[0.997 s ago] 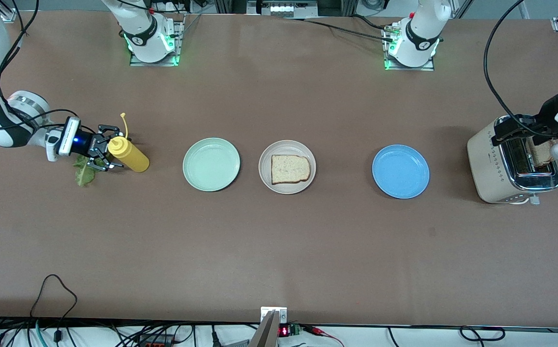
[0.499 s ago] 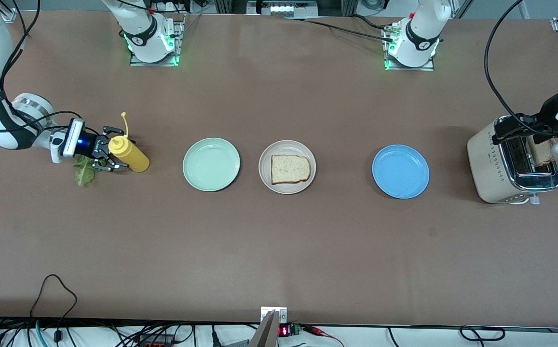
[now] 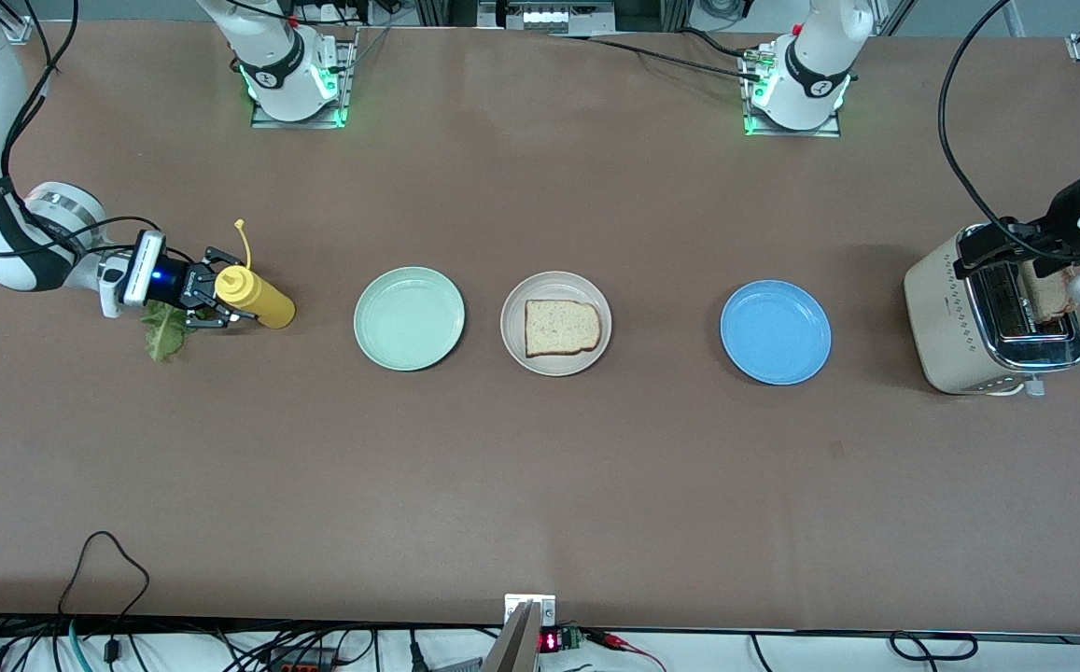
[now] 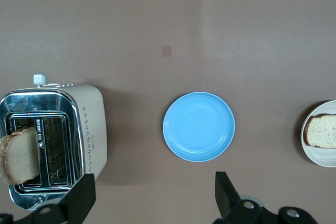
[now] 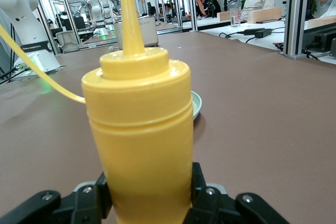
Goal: Make sandwich in beige plate with both arms
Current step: 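Grasp the yellow squeeze bottle with the right gripper and lift it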
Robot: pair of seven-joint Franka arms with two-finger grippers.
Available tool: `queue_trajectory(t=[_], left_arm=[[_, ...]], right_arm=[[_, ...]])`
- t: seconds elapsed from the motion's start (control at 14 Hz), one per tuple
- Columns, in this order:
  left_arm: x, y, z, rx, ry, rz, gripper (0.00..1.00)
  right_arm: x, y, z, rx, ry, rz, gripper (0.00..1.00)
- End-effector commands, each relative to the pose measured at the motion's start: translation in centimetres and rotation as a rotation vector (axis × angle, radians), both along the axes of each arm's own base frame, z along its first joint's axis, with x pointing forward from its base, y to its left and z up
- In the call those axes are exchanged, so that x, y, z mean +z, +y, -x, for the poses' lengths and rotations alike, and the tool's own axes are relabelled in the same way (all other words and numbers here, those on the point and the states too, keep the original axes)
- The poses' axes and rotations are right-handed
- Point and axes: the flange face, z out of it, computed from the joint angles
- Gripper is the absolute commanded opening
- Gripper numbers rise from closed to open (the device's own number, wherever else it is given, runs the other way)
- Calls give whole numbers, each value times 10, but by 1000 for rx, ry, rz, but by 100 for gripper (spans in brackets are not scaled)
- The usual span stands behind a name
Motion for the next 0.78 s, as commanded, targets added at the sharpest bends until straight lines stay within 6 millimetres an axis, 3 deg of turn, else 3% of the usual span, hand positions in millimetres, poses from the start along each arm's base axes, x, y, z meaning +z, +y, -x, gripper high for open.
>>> queue_trajectory(t=[0.0,0.43,0.71], left_arm=[[5,2,6,-14,-2,-9,100],[5,-5,7,-25,0,-9,100],[6,-3,7,-20,0,-3,100]], right_arm=[[12,9,-14,-15,-6,29,4],[80,49,-52,-55,94,147,2],[111,82,-66,-58,128,179,3]])
